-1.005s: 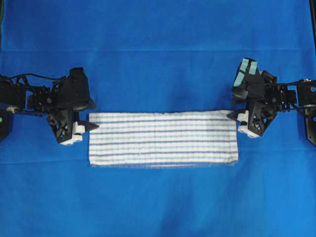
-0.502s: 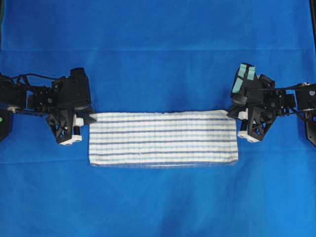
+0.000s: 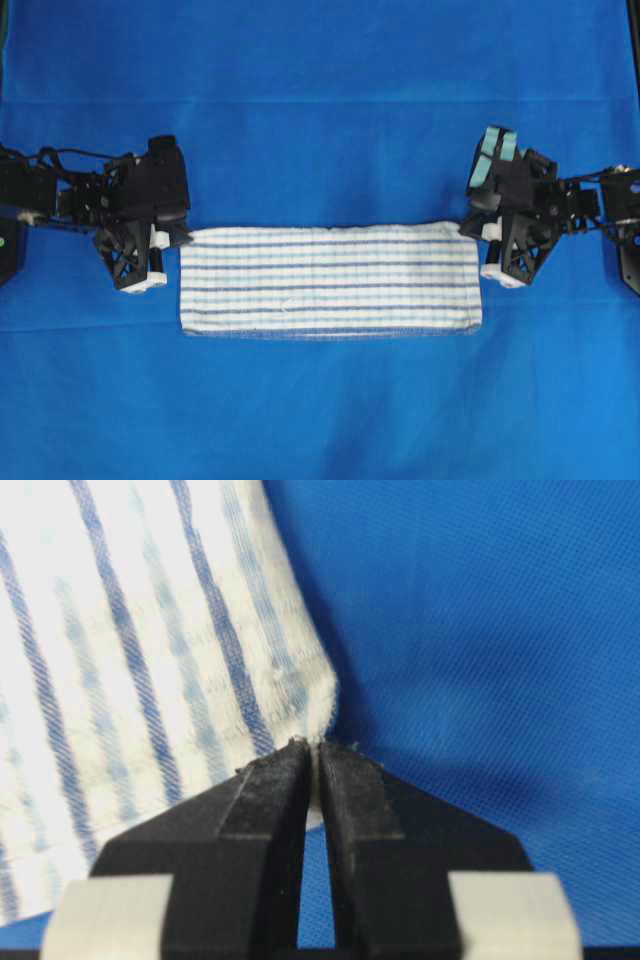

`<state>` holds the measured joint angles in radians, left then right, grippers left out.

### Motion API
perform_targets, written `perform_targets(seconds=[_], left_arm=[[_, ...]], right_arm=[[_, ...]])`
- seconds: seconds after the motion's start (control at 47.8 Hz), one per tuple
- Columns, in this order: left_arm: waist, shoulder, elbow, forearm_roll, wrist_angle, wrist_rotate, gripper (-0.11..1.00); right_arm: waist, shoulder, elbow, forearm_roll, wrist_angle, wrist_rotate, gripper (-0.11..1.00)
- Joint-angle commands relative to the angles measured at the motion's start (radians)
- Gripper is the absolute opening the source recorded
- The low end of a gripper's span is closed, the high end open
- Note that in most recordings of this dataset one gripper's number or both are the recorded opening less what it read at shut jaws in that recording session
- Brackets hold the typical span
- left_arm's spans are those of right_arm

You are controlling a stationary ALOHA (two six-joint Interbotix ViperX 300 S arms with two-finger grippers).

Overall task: Fold the blue towel.
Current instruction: 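Lift the strip and swing the left gripper's end toward the right gripper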

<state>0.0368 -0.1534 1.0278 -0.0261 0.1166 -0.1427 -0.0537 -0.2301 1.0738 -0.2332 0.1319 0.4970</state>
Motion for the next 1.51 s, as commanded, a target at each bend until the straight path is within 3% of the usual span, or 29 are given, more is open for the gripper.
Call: perform_targets(seconds=[0.0,0.209,0.46,0.837,1.151,1.486], left_arm=[[0.002,-0.064,-0.049,-0.002,0.063,0.002,0.02],[-0.003,-0.192,-0.097,-0.002,0.186,0.002,0.02],[-0.014,-0.351,-0.074,-0.002,0.187,0.0,0.02],[-0.028,-0.353,-0.072,-0.002,0.121,-0.002,0.02],[-0.13,-0.229,-0.156,-0.002,-0.026,-0.003,0.02],[-0.201,-0.008,-0.391,0.0,-0.041,0.011,0.02]], right_arm=[[0.002,-0.08,-0.032,0.002,0.054,0.002,0.05],[0.003,-0.259,-0.064,0.002,0.193,0.002,0.05],[0.005,-0.436,-0.058,0.0,0.249,0.002,0.05],[-0.009,-0.407,-0.064,-0.018,0.227,-0.006,0.05],[-0.184,-0.33,-0.124,-0.069,0.184,-0.006,0.05],[-0.377,-0.183,-0.239,-0.166,0.147,-0.012,0.05]])
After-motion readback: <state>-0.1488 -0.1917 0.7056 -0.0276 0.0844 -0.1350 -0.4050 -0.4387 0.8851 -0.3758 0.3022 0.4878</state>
